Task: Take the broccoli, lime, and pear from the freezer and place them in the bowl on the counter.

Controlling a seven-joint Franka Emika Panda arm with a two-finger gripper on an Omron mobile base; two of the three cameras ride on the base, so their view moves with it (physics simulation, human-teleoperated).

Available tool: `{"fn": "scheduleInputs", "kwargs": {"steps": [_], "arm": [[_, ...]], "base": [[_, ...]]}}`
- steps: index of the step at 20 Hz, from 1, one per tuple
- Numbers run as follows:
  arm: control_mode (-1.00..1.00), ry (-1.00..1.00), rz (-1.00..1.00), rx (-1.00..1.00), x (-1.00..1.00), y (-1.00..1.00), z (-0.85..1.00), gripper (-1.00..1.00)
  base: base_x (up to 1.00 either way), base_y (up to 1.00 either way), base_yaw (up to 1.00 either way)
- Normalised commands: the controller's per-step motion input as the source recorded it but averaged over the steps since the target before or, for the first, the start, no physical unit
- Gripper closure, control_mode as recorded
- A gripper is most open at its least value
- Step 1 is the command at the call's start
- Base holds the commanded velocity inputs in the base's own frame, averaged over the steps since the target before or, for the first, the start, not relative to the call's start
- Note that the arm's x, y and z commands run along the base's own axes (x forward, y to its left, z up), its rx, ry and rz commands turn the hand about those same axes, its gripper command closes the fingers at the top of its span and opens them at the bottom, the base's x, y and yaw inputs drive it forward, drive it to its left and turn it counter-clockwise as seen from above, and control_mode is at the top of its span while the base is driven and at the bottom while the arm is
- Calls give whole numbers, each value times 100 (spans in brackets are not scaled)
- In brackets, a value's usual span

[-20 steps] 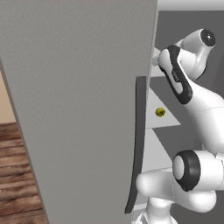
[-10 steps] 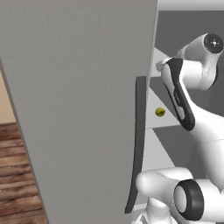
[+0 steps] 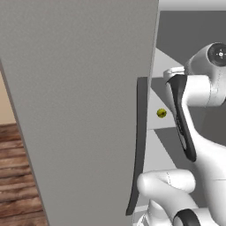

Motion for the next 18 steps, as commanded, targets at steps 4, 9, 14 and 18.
{"fn": "scheduleInputs", "kwargs": {"steps": [4, 9, 14, 18], "arm": [[-100, 6, -3, 2, -87, 0, -3, 100], [-100, 7, 0, 12, -80, 0, -3, 100], [-100, 6, 0, 7, -78, 35, -5, 100], [-100, 12, 4, 0, -69, 40, 0, 100]], "base": [[0, 0, 0], [0, 0, 0], [0, 0, 0], [0, 0, 0]]}}
